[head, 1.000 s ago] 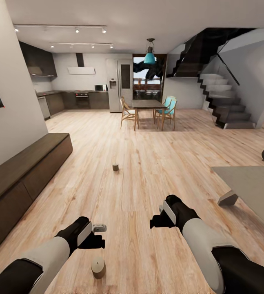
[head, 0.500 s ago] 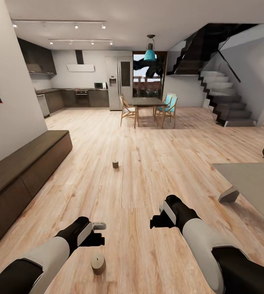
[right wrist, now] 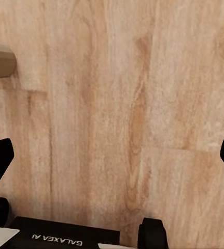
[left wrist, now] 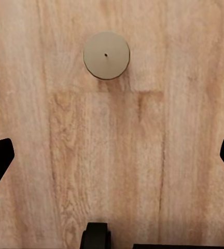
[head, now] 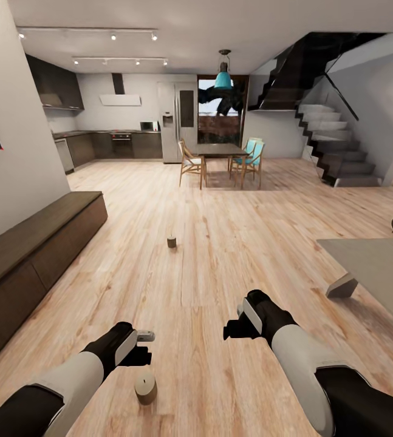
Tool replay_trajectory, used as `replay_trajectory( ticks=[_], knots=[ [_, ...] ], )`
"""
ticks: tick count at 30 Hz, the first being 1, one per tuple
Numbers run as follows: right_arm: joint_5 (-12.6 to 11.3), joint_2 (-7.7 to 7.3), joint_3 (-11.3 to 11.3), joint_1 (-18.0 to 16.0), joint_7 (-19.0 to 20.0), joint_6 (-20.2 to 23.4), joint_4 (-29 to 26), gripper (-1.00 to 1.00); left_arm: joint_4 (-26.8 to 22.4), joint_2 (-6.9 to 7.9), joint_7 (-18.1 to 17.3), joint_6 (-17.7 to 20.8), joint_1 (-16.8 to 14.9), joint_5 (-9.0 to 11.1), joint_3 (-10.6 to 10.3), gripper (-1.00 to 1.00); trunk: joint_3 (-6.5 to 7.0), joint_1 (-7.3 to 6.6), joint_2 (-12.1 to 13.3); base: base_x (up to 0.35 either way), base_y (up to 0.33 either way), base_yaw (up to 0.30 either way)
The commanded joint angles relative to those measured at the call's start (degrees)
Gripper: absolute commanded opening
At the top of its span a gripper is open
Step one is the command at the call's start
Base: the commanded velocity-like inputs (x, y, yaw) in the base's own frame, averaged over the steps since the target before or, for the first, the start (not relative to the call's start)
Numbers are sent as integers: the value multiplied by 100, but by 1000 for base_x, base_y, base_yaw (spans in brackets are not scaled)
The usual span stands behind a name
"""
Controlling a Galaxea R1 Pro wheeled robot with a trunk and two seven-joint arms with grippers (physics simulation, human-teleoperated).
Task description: Place each of the two pumpkins and all three candles from the living room inside a cabinet in the living room (use any cabinet), then make sure every cabinet is closed, and position the cauldron so it is next to a table in the living room.
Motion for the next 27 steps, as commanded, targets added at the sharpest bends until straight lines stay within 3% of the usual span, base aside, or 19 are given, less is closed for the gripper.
replay_trajectory(
  ticks=[1, 27],
  knots=[
    [-13, -1, 7, -2, -3, 23, -7, 100, -9, 2, 43, 21, -2, 61, -36, 100, -24, 22, -44, 0, 0, 0],
    [-25, 10, -5, -2, -11, 58, -232, 100, -1, 16, 38, -206, -2, 70, -21, 100, -491, 593, -1087, 0, 0, 0]
  ],
)
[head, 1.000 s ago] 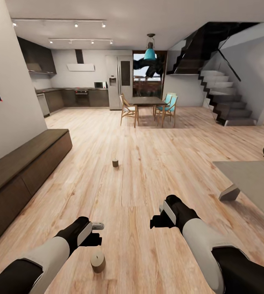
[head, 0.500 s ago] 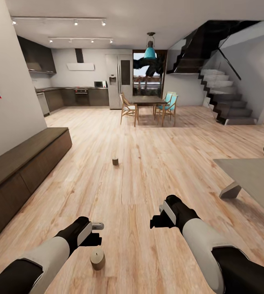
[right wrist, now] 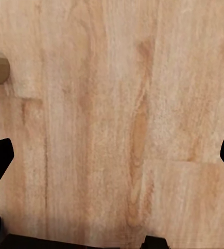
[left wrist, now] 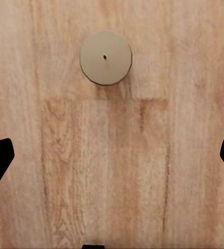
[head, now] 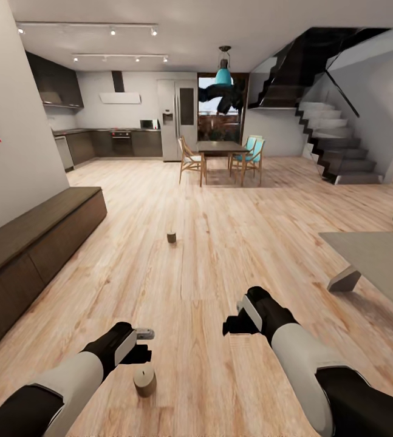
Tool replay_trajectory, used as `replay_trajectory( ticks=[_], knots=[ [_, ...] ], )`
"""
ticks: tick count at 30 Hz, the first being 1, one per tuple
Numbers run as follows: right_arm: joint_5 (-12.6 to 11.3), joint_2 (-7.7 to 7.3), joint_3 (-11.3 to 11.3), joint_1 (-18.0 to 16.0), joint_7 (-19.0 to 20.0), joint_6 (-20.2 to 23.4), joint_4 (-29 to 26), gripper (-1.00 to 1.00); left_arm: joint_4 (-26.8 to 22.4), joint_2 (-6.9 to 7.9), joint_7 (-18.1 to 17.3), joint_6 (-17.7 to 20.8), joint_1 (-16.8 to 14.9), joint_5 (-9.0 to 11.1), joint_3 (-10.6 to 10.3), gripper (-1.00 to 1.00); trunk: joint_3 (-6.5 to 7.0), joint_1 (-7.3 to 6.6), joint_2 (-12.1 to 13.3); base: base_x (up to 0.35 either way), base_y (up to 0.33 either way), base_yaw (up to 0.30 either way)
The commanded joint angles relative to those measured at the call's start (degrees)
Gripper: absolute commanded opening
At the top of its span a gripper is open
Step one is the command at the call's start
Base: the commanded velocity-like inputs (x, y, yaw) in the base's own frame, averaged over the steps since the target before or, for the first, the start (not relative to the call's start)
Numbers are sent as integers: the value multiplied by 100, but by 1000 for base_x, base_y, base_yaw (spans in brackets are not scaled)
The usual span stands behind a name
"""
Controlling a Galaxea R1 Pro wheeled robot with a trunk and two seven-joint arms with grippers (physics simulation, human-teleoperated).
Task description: Place each of the two pumpkins and all three candles from the living room inside a cabinet in the living room (use any cabinet), then make sure every cabinet is closed, and position the cauldron so it is next to a table in the living room.
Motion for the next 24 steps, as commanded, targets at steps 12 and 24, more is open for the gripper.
replay_trajectory(
  ticks=[12, 24],
  knots=[
    [-22, -3, 10, -2, -14, 310, -1062, 100, -10, 6, 42, 24, -2, 63, -35, 100, -221, 263, -485, 0, 0, 0],
    [-37, 12, 20, 17, -23, 310, -2240, 100, -10, 6, 42, 24, -2, 62, -35, 100, -437, 527, -966, 0, 0, 0]
  ],
)
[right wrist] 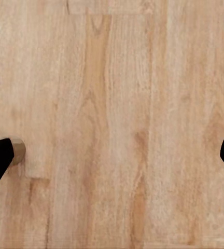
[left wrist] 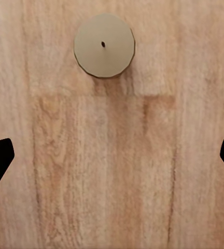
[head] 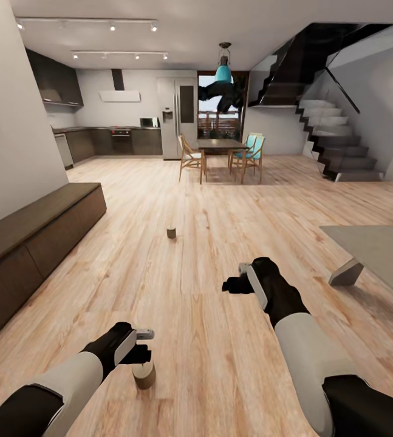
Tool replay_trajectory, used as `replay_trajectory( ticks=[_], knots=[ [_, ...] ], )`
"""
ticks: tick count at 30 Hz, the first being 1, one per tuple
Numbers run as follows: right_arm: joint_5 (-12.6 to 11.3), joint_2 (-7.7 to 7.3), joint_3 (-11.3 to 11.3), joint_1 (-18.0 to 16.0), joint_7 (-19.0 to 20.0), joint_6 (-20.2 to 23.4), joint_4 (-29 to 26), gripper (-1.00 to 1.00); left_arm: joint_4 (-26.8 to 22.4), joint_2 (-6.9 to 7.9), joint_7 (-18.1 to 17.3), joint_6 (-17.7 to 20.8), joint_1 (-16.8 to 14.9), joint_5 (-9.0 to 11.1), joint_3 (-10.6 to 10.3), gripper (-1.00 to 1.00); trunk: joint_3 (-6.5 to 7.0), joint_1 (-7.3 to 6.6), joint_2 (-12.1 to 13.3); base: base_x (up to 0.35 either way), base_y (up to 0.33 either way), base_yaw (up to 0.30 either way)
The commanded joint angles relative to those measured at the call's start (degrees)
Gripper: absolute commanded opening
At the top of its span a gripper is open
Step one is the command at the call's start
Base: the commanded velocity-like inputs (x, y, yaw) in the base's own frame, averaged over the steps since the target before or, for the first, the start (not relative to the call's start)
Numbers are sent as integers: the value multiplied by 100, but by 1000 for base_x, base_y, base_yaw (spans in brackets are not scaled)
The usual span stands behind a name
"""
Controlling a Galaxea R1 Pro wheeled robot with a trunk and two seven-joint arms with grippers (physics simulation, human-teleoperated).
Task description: Place each of the two pumpkins and all three candles from the living room inside a cabinet in the living room (use any cabinet), then make sure every cabinet is closed, and position the cauldron so it is next to a table in the living room.
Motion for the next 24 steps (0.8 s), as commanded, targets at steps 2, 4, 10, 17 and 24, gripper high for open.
replay_trajectory(
  ticks=[2, 4, 10, 17, 24],
  knots=[
    [-14, 0, 9, 1, -6, 22, -86, 100, -10, 2, 42, 22, -2, 62, -35, 100, -42, 44, -84, 0, 0, 0],
    [-15, 2, 11, 6, -6, 22, -220, 100, -10, 2, 42, 22, -2, 62, -35, 100, -78, 88, -164, 0, 0, 0],
    [-8, 17, 10, 18, -6, 22, -473, 100, -14, 2, 42, 22, -2, 68, -35, 100, -186, 219, -405, 0, 0, 0],
    [1, 26, 10, 32, -6, 22, -506, 100, -18, 2, 20, 22, -2, 70, -35, 100, -311, 373, -685, 0, 0, 0],
    [2, 28, 13, 88, 2, 22, -508, 100, -19, -6, 1, 21, -2, 70, -35, 100, -437, 527, -966, 0, 0, 0]
  ],
)
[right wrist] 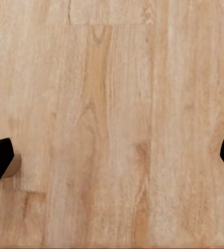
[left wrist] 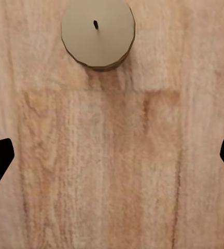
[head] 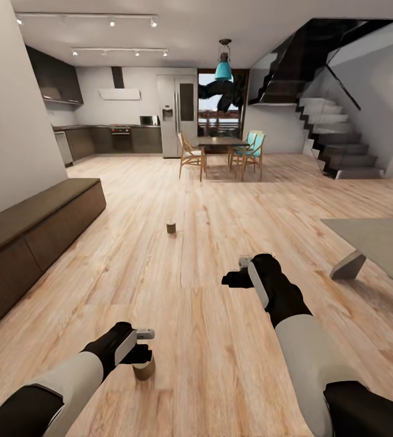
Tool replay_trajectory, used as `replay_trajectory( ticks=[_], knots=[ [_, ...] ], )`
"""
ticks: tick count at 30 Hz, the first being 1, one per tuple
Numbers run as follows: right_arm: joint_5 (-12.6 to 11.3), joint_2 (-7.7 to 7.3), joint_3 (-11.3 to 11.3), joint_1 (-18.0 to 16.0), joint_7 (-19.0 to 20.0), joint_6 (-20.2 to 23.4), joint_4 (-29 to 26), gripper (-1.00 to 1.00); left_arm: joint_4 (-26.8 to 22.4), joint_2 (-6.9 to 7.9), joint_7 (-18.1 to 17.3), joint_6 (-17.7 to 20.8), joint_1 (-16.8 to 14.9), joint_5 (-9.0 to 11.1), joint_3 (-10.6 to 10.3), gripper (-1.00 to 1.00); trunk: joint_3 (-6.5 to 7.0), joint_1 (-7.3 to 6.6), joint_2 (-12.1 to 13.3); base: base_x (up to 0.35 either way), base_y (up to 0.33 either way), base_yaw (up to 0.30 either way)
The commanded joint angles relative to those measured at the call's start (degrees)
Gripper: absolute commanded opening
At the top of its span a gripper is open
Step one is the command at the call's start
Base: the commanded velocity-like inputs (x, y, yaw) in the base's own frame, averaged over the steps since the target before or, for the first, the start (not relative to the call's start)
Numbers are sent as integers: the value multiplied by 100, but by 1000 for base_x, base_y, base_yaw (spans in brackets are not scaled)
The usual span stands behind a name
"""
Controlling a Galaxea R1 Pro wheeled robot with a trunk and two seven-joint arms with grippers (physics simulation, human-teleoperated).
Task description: Place each of the two pumpkins and all three candles from the living room inside a cabinet in the living room (use any cabinet), then make sure every cabinet is closed, and position the cauldron so it is next to a table in the living room.
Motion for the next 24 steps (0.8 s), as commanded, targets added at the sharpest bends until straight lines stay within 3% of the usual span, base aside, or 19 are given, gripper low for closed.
replay_trajectory(
  ticks=[1, 6, 17, 24],
  knots=[
    [-14, -1, 5, 26, -5, 22, -5, 100, -10, 2, 41, 20, -2, 61, -35, 100, -28, 2, -5, 0, 0, 0],
    [-14, 73, 5, 78, -4, 22, 14, 100, -10, 1, 39, 16, -2, 61, -35, 100, -139, 15, -12, 0, 0, 0],
    [-14, 87, 5, 109, -4, 22, 43, 100, -10, 15, 39, 15, -2, 61, -7, 100, -382, 43, -27, 0, 0, 0],
    [-11, 87, 5, 109, -4, 22, 47, 100, -8, 12, 39, 15, -2, 61, 234, 100, -404, 45, -28, 0, 0, 0]
  ],
)
